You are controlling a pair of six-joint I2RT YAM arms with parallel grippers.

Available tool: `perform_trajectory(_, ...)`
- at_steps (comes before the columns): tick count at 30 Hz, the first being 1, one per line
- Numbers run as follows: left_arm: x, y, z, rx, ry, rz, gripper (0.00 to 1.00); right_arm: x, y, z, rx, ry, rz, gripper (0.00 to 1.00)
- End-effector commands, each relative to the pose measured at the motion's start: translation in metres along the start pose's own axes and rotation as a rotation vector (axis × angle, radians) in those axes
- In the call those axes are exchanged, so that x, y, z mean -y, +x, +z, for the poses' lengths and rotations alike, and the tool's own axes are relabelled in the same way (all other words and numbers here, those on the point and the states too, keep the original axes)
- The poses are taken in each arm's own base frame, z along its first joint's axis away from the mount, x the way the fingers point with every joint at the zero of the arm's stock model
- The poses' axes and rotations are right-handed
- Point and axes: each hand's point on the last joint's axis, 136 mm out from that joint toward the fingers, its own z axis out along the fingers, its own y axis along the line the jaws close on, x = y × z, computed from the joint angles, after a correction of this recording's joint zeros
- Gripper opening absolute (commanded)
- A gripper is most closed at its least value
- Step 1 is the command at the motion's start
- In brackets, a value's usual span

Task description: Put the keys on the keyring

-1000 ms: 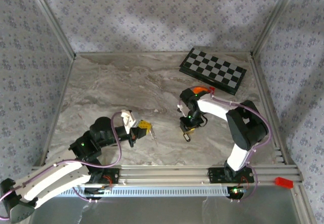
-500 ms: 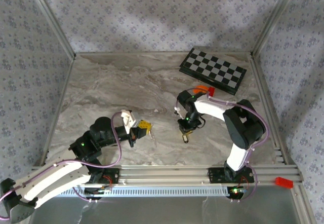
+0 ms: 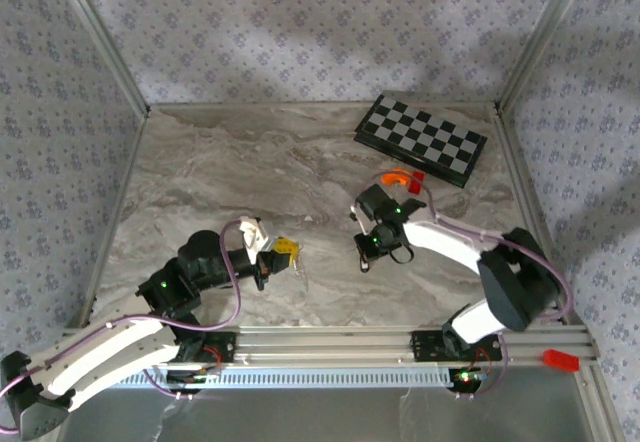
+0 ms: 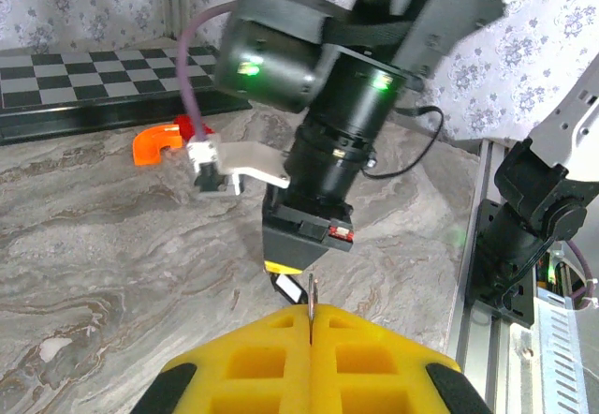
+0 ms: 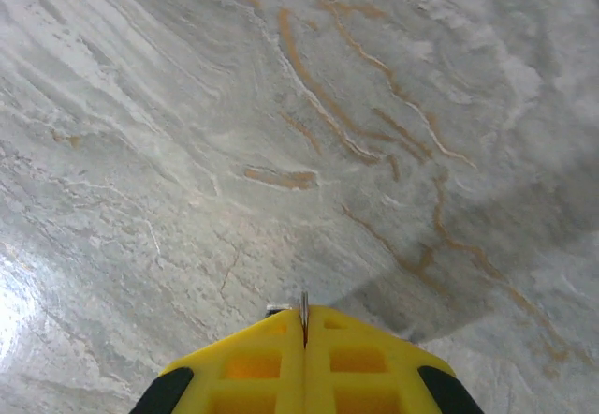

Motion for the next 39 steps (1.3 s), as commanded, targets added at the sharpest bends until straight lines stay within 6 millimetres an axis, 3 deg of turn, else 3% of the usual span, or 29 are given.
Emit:
perform_trajectory(1, 0.004, -0.018, -0.003, 0.048, 0.014, 0.019, 0.0, 0.007, -0.018, -0.001, 0.216, 0.044, 0.139, 0.0)
perform_trajectory(6, 0.005, -0.018, -0.003, 0.049, 0.019, 0.015, 0.0, 0.008, -0.021, -0.005, 0.436, 0.085, 0.175, 0.0)
perform_trajectory(12, 0.004, -0.017, -0.003, 0.052, 0.018, 0.011, 0.0, 0.008, -0.007, 0.002, 0.579, 0.101, 0.126, 0.04)
perform_trajectory(18, 0.004, -0.019, -0.005, 0.063, 0.01, 0.009, 0.0, 0.01, 0.007, 0.017, 0.548, 0.113, 0.128, 0.08)
perform_trajectory(22, 0.002, -0.019, -0.005, 0.063, 0.003, 0.012, 0.0, 0.01, 0.013, 0.015, 0.504, 0.112, 0.168, 0.21)
perform_trajectory(27, 0.002, -0.018, -0.006, 0.068, 0.002, 0.015, 0.0, 0.008, 0.024, -0.011, 0.451, 0.096, 0.199, 0.36)
perform_trajectory(33, 0.003, -0.017, -0.006, 0.071, 0.005, 0.017, 0.0, 0.017, 0.026, -0.063, 0.373, 0.083, 0.209, 0.49)
perform_trajectory(36, 0.002, -0.015, -0.006, 0.069, 0.005, 0.017, 0.0, 0.023, 0.015, -0.073, 0.298, 0.033, 0.254, 0.49)
perform_trajectory(39, 0.002, -0.016, -0.006, 0.067, 0.003, 0.018, 0.0, 0.02, 0.002, -0.071, 0.197, 0.034, 0.177, 0.49)
